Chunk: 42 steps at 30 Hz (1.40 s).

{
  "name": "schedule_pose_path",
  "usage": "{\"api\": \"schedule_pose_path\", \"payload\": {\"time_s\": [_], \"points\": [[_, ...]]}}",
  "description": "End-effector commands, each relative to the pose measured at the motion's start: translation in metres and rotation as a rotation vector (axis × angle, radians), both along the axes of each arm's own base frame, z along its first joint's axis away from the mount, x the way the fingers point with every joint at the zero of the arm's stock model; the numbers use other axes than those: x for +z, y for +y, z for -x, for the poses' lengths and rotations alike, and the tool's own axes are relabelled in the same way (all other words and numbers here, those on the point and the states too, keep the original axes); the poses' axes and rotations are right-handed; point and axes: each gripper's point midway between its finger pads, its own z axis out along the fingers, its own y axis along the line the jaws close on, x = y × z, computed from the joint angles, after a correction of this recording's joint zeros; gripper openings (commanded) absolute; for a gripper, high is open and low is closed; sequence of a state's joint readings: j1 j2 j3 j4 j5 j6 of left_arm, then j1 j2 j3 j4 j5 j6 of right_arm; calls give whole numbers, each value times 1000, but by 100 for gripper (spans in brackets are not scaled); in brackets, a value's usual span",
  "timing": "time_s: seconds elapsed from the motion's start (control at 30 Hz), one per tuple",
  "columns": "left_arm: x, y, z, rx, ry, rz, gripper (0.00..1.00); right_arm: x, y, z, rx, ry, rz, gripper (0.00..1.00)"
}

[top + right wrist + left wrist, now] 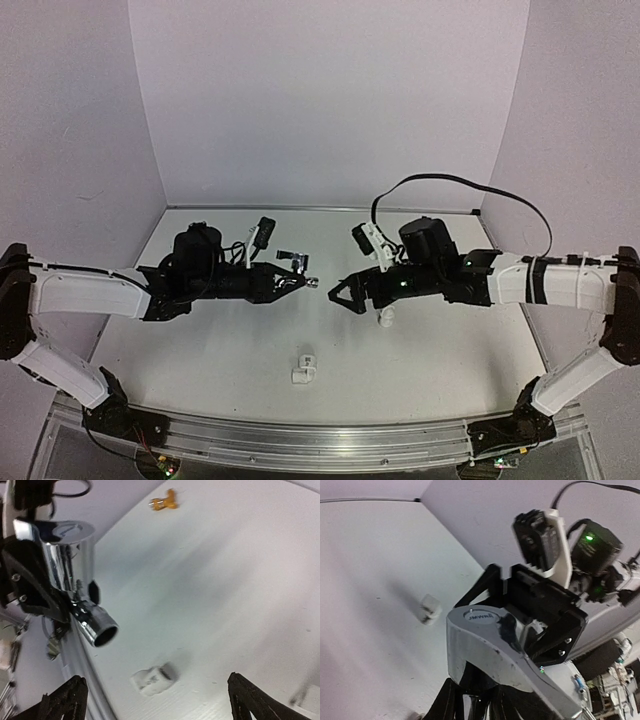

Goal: Install the water faucets

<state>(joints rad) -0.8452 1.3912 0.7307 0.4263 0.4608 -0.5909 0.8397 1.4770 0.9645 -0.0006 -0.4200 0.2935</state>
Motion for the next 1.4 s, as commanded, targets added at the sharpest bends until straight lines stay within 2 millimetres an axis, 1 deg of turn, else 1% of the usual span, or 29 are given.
{"api": "schedule_pose_path", "payload": {"time_s": [0.0, 0.1, 0.13, 0.17, 0.23, 0.3, 0.37, 0.5, 0.6, 0.67, 0.73, 0.8, 0.87, 1.1, 1.27, 1.37], "points": [[1, 23, -30, 213, -65, -104, 0, -19, -74, -57, -395, -124, 285, 98], [0, 31, -33, 254, -64, -119, 0, -48, -110, -74, -502, 16, 417, 98], [0, 32, -34, 263, -65, -124, 0, -55, -115, -77, -521, 60, 437, 98], [-1, 34, -35, 273, -66, -127, 0, -67, -121, -78, -526, 108, 469, 98], [-1, 36, -36, 284, -68, -129, 0, -80, -119, -78, -501, 173, 491, 97], [-1, 36, -36, 286, -66, -131, 0, -91, -119, -81, -512, 207, 534, 93], [-2, 35, -36, 285, -62, -130, 0, -100, -113, -85, -493, 238, 559, 91], [-6, 34, -35, 278, -50, -134, 0, -116, -111, -89, -468, 284, 644, 79], [-7, 35, -33, 275, -40, -133, 0, -123, -107, -85, -429, 316, 660, 71], [-8, 36, -32, 271, -35, -131, 0, -128, -103, -79, -395, 347, 658, 71], [-9, 36, -33, 274, -35, -133, 0, -136, -101, -75, -363, 379, 673, 67], [-11, 35, -33, 275, -36, -139, 0, -143, -103, -73, -356, 396, 700, 62], [-12, 35, -35, 276, -39, -144, 0, -149, -106, -72, -359, 405, 723, 60], [-14, 32, -36, 273, -39, -152, 0, -158, -107, -73, -354, 410, 746, 51], [-15, 33, -36, 275, -35, -152, 0, -155, -107, -75, -353, 394, 744, 41], [-16, 34, -36, 281, -34, -153, 0, -153, -105, -77, -350, 385, 734, 39]]}}
